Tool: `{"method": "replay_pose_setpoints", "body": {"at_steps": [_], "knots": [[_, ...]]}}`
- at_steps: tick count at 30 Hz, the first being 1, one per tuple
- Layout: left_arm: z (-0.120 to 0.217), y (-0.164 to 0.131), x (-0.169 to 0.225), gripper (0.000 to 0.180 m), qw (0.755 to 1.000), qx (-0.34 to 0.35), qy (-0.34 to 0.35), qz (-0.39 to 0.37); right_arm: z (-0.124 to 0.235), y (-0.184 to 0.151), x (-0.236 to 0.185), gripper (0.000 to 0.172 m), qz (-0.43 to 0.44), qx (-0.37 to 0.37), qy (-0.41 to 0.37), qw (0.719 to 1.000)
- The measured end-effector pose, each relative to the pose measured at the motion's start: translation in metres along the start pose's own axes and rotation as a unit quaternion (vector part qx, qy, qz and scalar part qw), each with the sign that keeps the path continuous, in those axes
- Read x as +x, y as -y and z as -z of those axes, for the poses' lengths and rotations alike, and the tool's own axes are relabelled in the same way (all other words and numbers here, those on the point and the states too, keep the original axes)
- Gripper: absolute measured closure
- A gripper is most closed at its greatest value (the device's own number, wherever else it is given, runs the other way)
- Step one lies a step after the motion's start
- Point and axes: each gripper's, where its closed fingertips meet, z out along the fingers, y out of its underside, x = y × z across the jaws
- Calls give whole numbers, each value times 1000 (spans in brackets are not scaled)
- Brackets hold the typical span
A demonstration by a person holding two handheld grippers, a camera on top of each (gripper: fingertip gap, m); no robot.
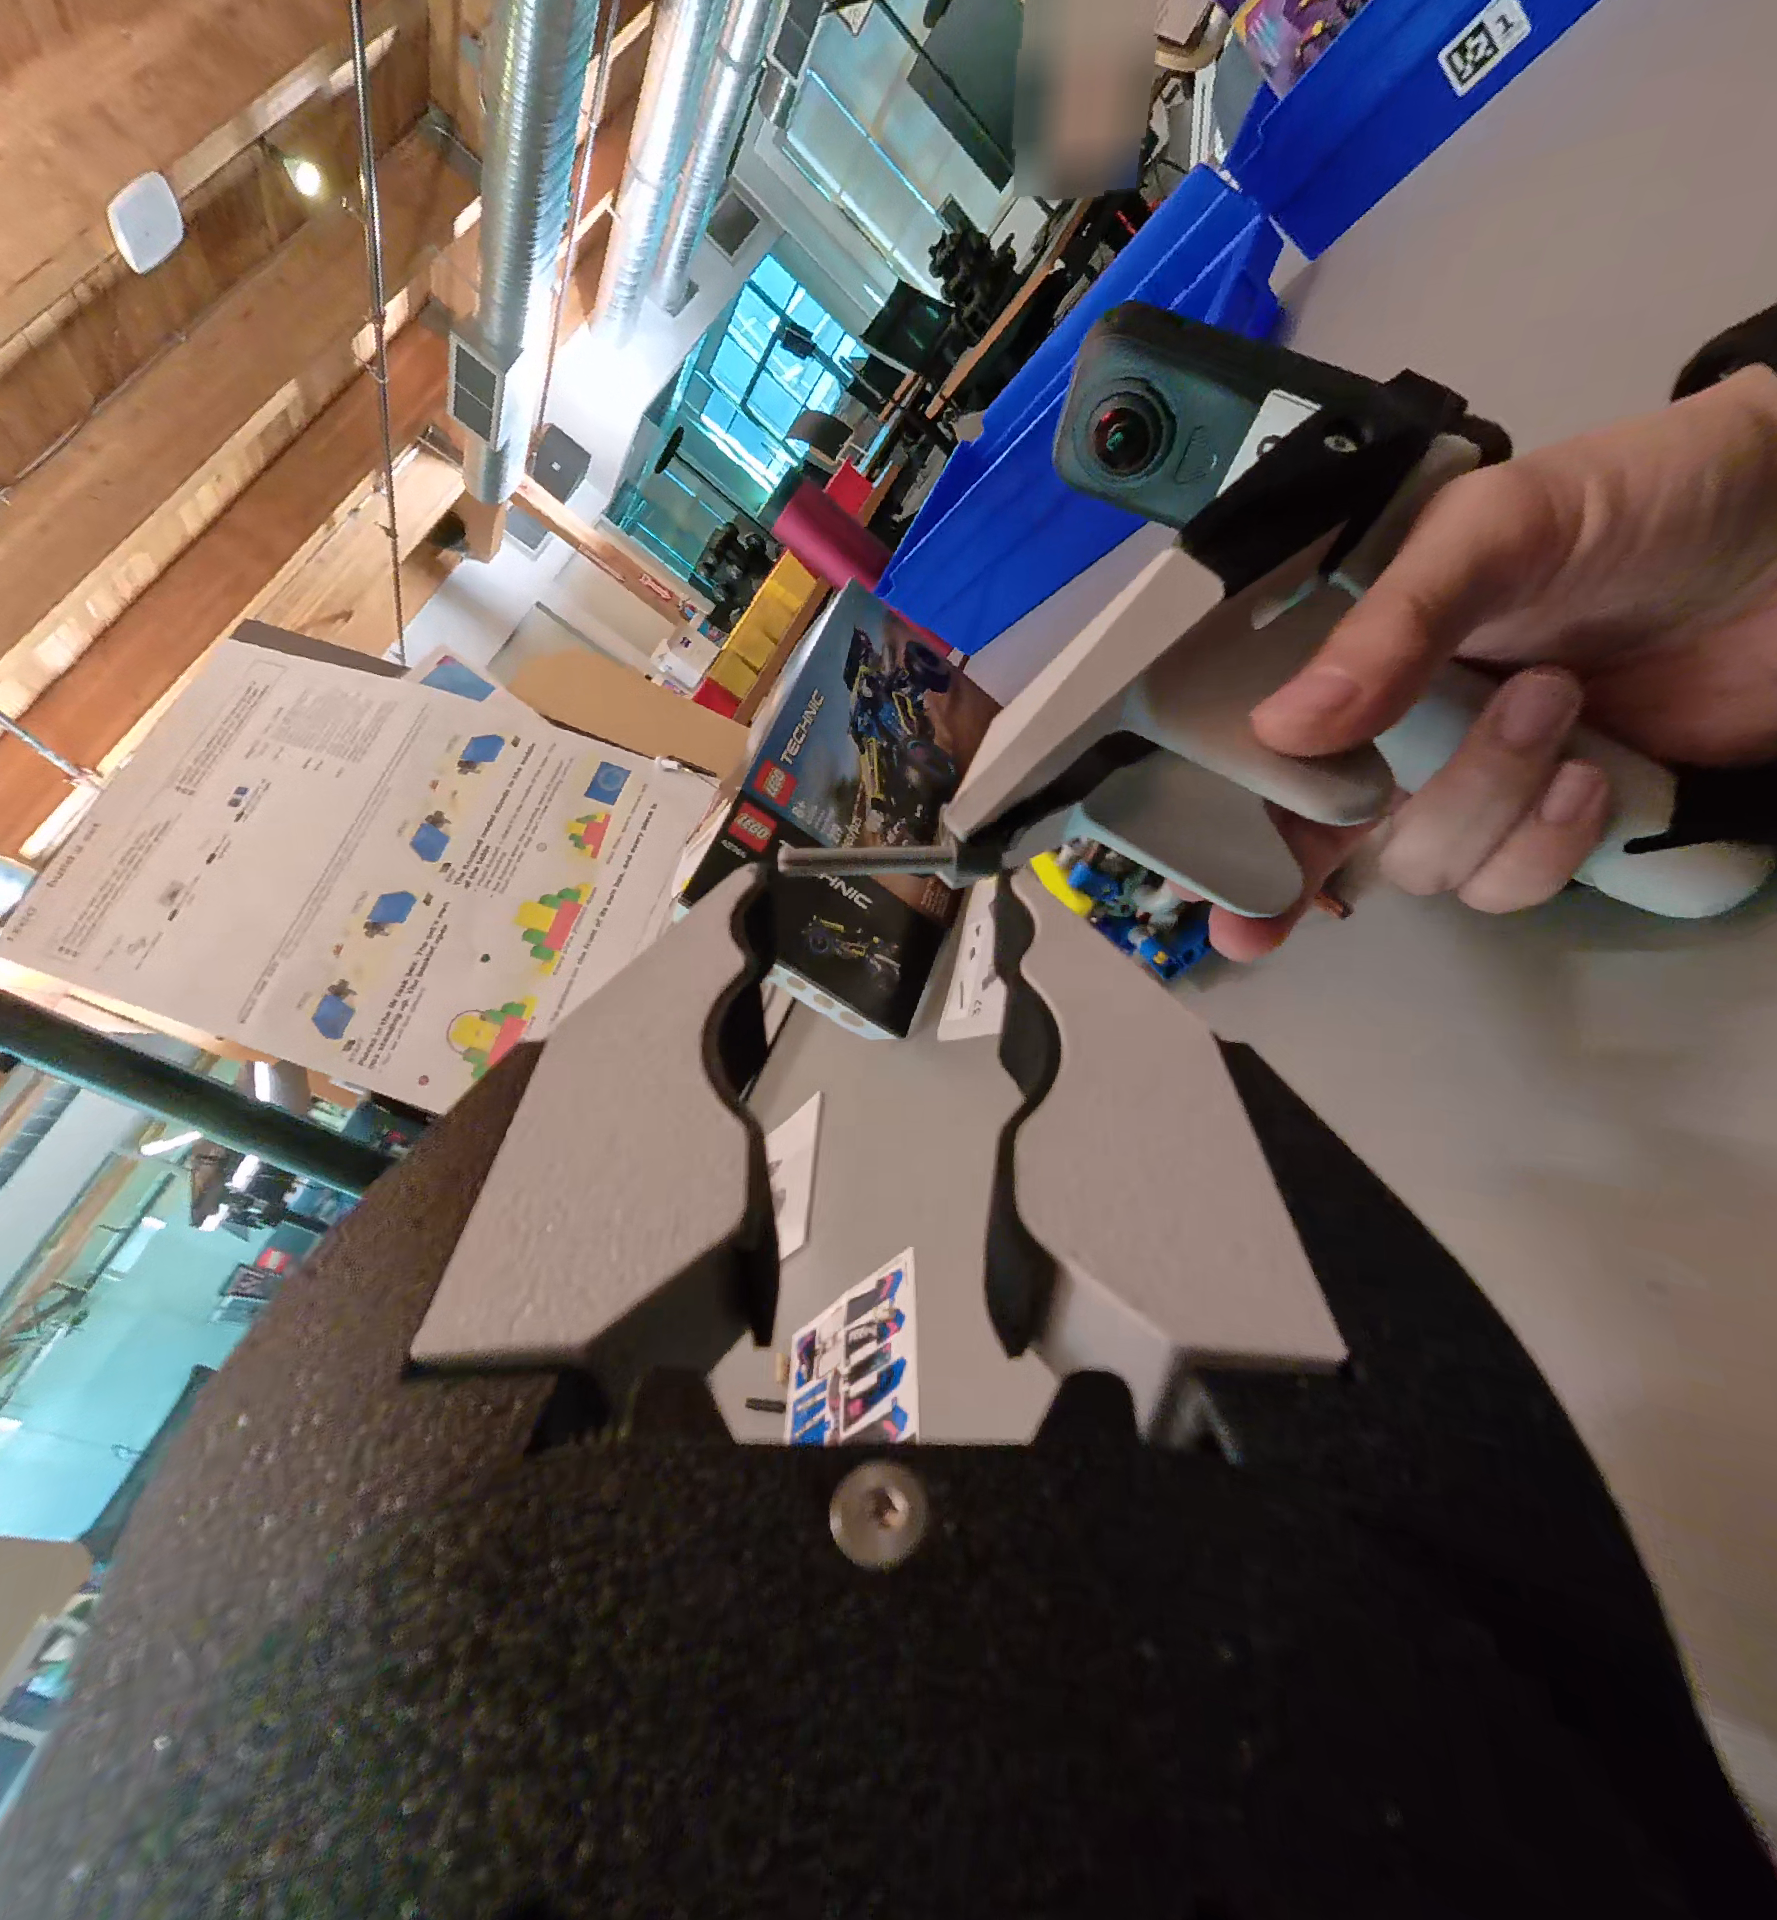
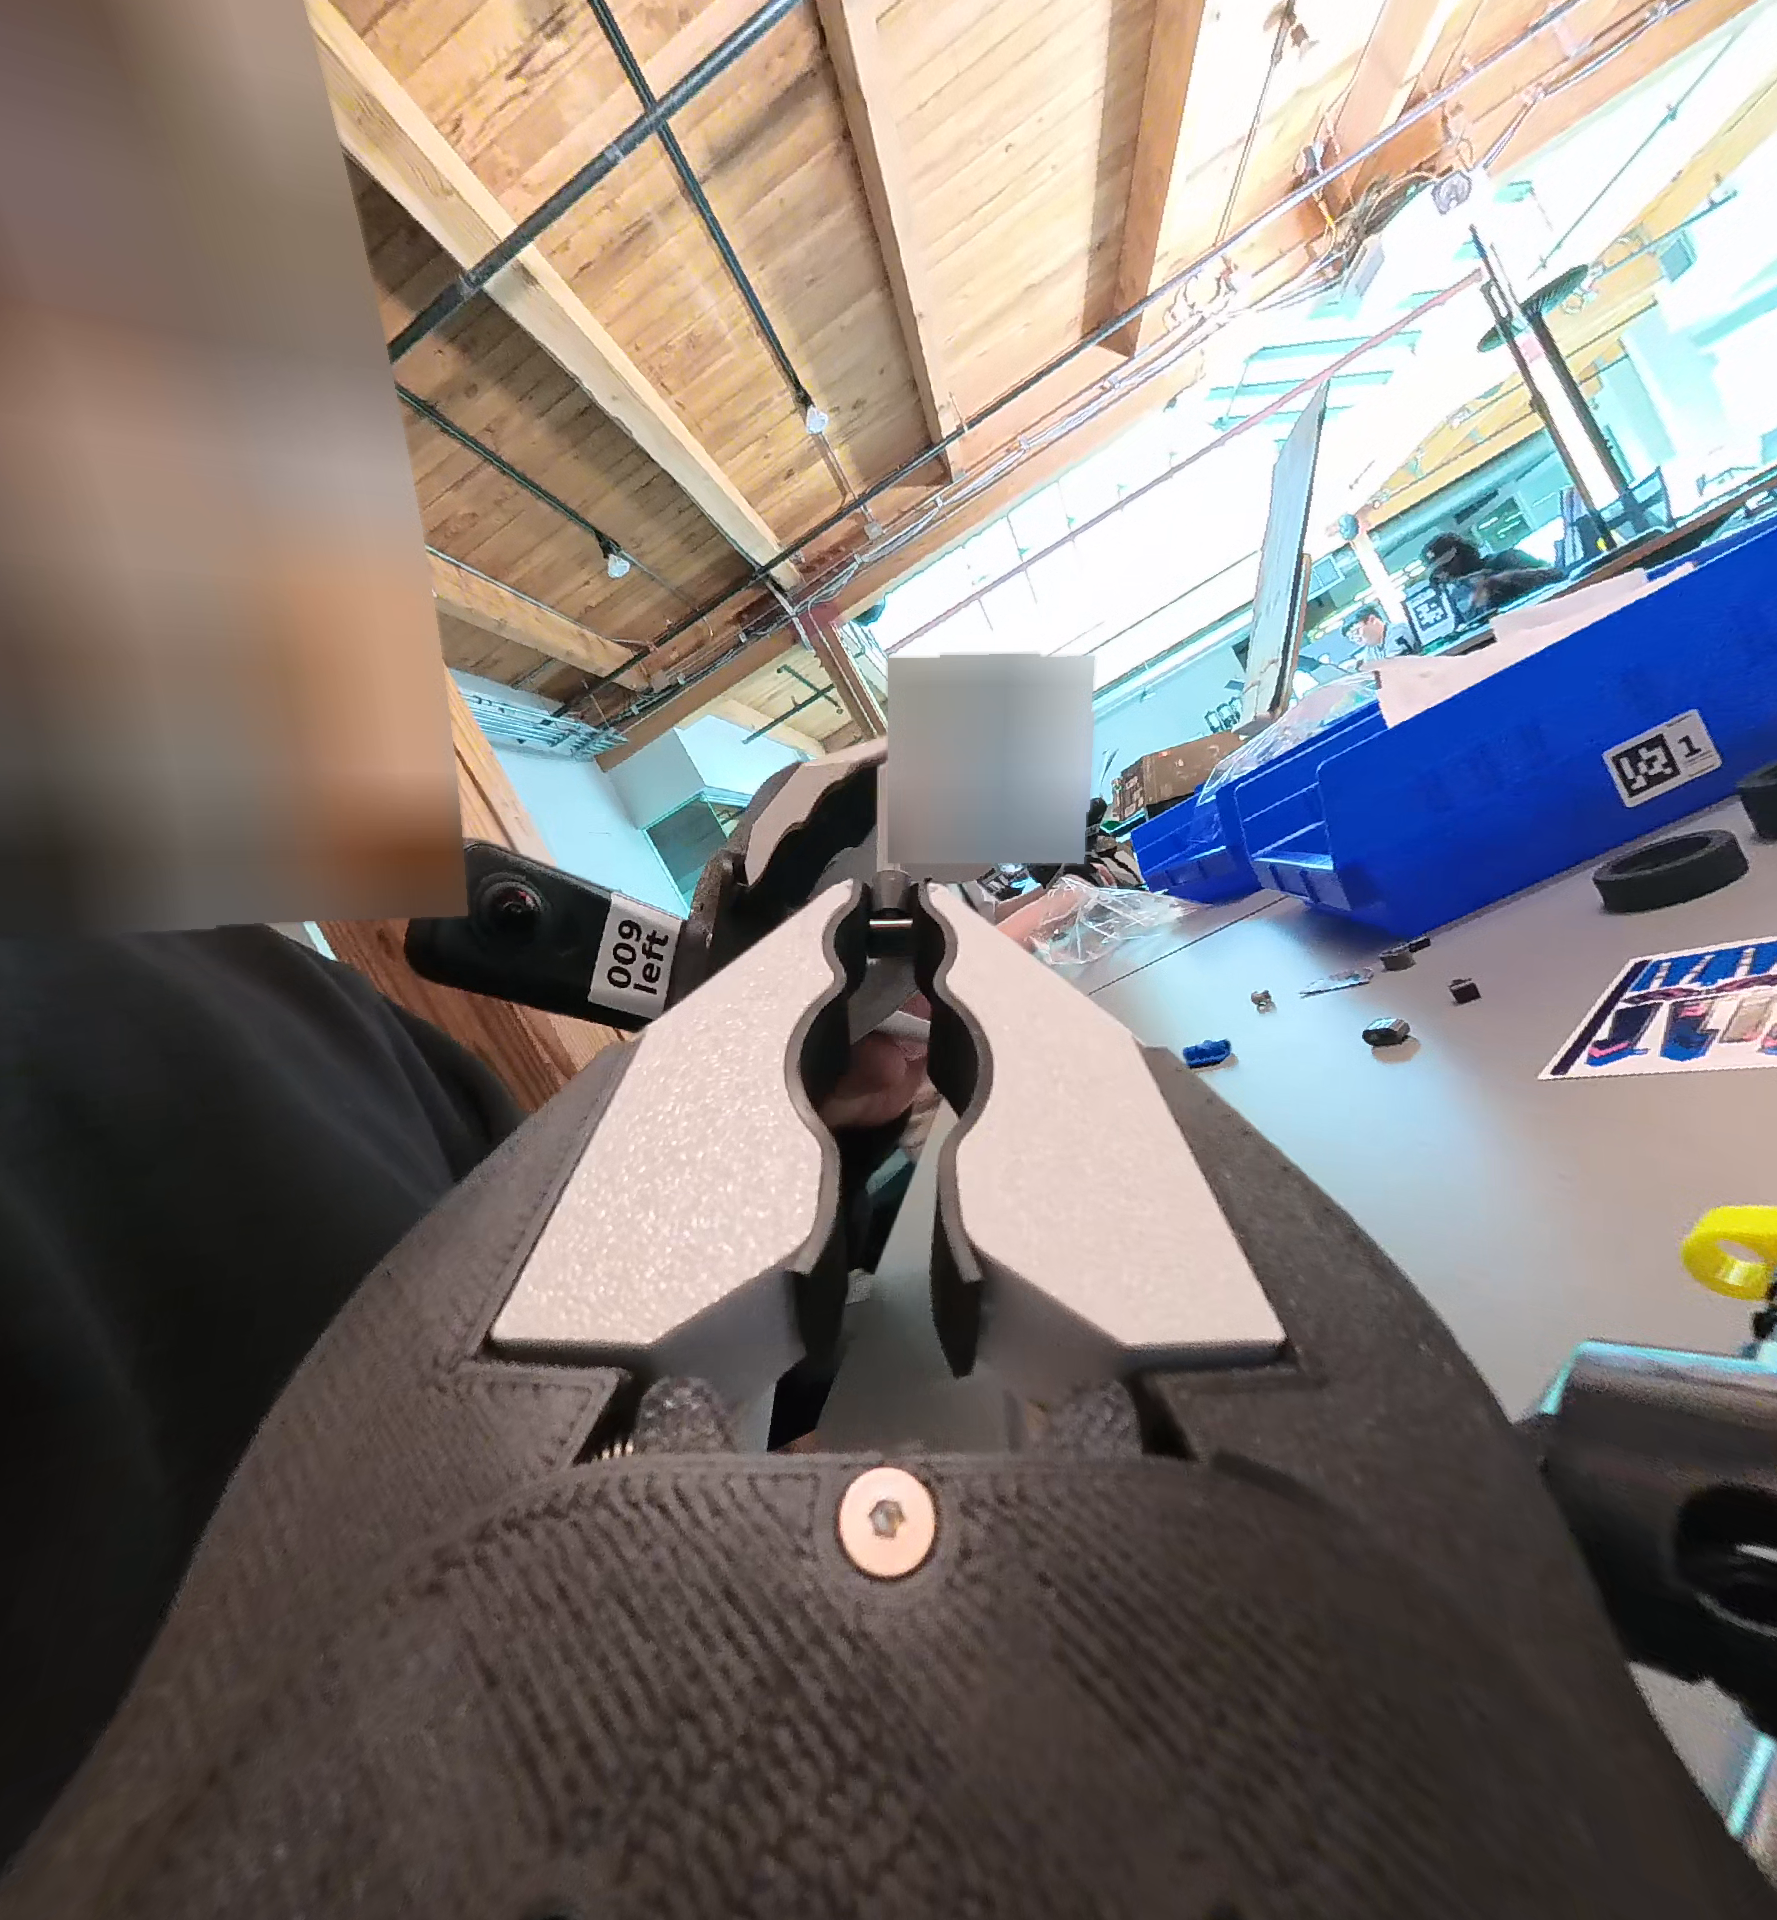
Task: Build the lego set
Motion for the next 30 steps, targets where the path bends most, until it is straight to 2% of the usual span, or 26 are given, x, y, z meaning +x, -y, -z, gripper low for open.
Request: {"method": "replay_pose_setpoints", "body": {"at_steps": [4,12,16,19,22,24,27,30], "knots": [[0,6,4,139,1000,14,-3,-8,0,-1,0,167,12,-2,-4,1000],[2,7,1,143,1000,14,6,-23,0,-1,-2,167,22,-4,-9,1000],[5,9,-3,143,999,26,13,-24,5,4,-7,157,47,-3,-27,999],[8,18,-2,143,998,55,9,-24,12,-3,-6,150,75,-68,-62,993],[6,27,7,143,996,73,-3,-52,20,-16,-4,144,126,-156,-101,974],[4,34,14,143,994,86,-9,-69,23,-24,-10,149,165,-211,-98,958],[-1,43,26,143,991,106,-25,-81,31,-33,-11,170,233,-280,-103,925],[-7,46,33,143,988,113,-34,-99,36,-31,-9,168,299,-297,-119,899]]}}
